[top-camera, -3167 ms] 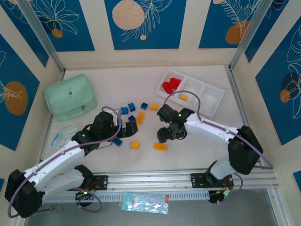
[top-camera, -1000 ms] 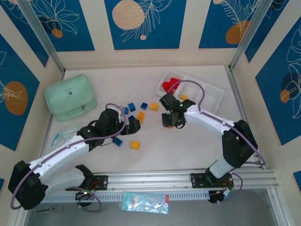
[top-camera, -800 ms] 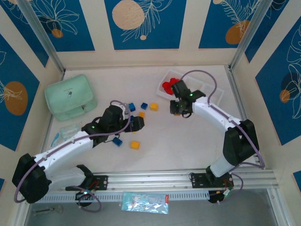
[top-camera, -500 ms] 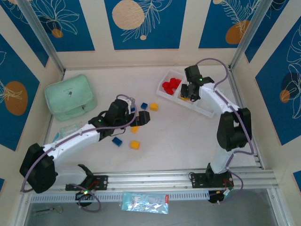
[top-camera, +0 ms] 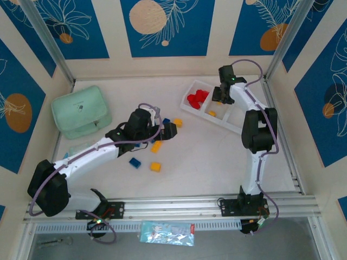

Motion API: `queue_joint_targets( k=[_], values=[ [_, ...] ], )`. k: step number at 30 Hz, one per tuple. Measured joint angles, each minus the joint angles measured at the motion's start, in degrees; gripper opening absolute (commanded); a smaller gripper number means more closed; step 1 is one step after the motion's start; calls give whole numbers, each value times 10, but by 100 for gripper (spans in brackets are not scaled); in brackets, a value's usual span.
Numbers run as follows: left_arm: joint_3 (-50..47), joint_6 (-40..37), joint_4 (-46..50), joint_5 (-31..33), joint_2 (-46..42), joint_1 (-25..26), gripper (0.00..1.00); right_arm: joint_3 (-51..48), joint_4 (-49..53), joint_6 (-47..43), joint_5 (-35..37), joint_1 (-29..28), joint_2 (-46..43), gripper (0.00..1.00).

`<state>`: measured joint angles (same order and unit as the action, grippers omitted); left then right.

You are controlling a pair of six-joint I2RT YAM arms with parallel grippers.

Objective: Sort the legos into containers by color
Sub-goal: Place the lego in the container, then pick up the lego from the center of the table.

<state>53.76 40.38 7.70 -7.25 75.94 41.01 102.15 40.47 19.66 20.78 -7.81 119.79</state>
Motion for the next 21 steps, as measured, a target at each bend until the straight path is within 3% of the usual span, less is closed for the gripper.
queue_joint_targets(
  k=[6,13,21],
  values=[
    [1,-4,0,0,0,0,99,-40,-2,2,-2,-26,-44,56],
    [-10,-5,5,7,-24,0,99,-144,-15,13,-21,-91,-160,60],
    [-51,-4,31,30,-76,0,99,-234,-19,18,-45,-171,-213,63]
  ],
)
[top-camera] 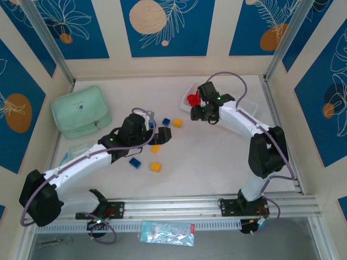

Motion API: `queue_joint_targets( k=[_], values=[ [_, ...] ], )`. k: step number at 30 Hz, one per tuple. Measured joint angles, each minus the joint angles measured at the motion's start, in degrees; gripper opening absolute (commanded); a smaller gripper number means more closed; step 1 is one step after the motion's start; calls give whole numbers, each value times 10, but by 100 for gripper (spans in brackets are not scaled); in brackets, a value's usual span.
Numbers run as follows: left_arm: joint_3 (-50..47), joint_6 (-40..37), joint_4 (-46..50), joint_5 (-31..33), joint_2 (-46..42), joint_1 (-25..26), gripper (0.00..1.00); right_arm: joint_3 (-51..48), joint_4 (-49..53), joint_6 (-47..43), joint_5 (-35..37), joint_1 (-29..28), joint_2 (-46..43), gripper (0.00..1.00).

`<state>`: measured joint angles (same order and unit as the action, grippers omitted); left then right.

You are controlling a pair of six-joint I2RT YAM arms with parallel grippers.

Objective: Sort the legos into containers by color
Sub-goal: Pick up the lego from the center of the table.

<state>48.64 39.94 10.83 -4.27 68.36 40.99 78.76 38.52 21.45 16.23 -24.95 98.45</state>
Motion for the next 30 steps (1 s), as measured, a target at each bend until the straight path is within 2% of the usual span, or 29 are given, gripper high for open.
queue_joint_targets(
  k=[6,11,20,30],
  values=[
    [-27,0,24,30,-45,-5,99,-24,-3,0,-13,-68,3,66],
    [-36,0,38,48,-67,-8,99,-8,-17,-9,-14,-106,54,69],
    [-43,2,47,67,-70,-9,99,78,-17,-22,7,-100,174,72],
    [-51,3,46,91,-76,-10,99,156,-16,-51,32,-80,238,74]
  ],
)
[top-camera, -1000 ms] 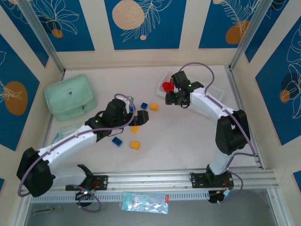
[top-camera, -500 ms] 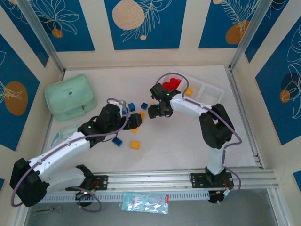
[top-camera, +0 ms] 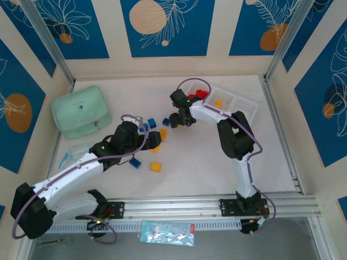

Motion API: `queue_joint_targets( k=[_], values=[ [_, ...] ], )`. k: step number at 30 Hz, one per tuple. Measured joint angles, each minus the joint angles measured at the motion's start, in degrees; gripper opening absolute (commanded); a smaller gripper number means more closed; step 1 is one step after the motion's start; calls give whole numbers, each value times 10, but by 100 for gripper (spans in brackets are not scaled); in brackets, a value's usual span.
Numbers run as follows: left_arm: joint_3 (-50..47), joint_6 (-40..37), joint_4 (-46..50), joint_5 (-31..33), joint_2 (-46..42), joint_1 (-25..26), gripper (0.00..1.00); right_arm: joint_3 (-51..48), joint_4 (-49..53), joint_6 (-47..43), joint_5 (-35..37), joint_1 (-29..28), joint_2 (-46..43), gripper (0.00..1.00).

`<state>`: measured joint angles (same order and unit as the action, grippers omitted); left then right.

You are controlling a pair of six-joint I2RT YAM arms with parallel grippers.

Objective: Sort the legos into containers by color
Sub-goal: Pick up the lego from the center of the table.

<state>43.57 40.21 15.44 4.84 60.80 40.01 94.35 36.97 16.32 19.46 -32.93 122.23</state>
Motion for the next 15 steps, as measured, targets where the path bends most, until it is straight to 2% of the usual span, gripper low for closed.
queue_joint_targets(
  k=[6,15],
  values=[
    [0,0,0,4,0,-2,99,42,6,-18,1,9,34,72],
    [0,0,1,4,0,-4,99,68,8,-31,-3,14,54,53]
  ],
)
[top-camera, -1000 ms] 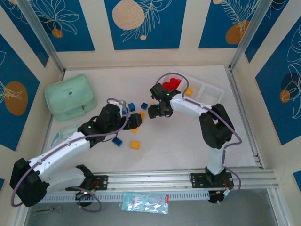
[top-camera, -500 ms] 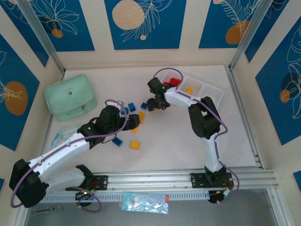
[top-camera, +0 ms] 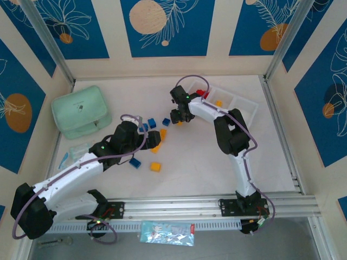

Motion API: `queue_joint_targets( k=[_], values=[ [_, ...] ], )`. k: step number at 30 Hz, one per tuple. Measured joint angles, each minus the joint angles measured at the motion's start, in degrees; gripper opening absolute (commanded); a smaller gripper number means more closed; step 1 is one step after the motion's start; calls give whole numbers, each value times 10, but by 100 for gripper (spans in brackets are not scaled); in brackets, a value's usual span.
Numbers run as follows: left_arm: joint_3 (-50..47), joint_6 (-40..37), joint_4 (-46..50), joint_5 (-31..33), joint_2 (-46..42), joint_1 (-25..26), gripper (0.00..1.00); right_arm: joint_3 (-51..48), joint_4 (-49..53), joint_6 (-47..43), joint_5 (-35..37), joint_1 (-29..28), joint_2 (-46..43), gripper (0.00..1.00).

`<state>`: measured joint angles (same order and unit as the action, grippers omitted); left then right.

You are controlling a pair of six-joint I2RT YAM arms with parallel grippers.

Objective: Sort the legos into containers by color
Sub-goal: Pick up the lego from the center of the table, then place the lego in the container.

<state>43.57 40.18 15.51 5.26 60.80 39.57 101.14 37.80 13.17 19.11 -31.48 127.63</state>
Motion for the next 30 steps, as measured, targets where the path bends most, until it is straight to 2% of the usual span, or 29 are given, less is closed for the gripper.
queue_joint_targets(
  k=[11,16,24,30],
  values=[
    [0,-2,0,-7,0,-1,99,0,4,5,0,-7,0,27],
    [1,-2,0,-22,0,-2,99,-24,3,10,-7,-7,-19,26],
    [11,-2,-1,-60,12,-2,99,-76,7,30,-31,2,-131,26],
    [20,-2,-12,-94,31,1,99,-110,8,57,-42,49,-226,27]
  ],
)
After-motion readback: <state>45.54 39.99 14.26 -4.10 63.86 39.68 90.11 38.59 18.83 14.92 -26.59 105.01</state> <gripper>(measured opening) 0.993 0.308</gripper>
